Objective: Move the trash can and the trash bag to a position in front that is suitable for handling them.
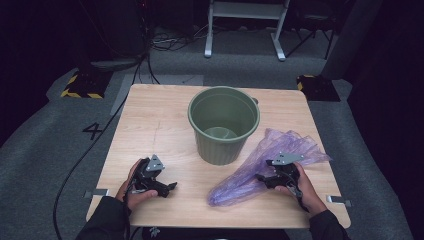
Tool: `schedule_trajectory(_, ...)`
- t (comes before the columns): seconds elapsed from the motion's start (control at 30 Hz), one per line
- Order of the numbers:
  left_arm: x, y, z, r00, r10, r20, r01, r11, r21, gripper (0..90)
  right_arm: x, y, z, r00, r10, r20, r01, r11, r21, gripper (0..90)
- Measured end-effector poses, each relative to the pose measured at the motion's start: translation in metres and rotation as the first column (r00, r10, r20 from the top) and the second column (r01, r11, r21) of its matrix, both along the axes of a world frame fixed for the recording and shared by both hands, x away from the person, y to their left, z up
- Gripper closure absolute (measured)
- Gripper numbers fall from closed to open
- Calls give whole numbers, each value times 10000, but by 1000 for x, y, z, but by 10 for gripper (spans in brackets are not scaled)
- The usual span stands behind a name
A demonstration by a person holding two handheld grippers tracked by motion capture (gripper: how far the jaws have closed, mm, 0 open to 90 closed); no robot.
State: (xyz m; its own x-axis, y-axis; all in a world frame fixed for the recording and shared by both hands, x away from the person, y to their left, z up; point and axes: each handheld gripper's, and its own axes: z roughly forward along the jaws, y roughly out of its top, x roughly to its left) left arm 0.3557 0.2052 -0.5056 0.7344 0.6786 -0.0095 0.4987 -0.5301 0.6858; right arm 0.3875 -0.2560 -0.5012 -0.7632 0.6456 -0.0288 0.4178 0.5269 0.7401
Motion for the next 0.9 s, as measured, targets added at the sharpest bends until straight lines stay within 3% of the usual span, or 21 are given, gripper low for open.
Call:
schedule_trajectory(0.43,0,0,0,10000,-3,0,3,10000,18,0,19,-14,0,9978,-662,80,661,9978,40,244)
schedule_trajectory(0.57,0,-1,0,10000,13,-19,-13,10000,15,0,13,-12,7,9985,-411,352,405,9991,159,219)
schedule_trajectory(0.77,-1,-1,0,10000,0,-11,0,10000,18,0,-2,-8,26,9952,-43,980,-31,9972,751,189)
schedule_trajectory(0.9,-1,-1,0,10000,-25,-15,25,10000,19,0,-3,-6,25,9944,-29,1054,-26,9986,523,174)
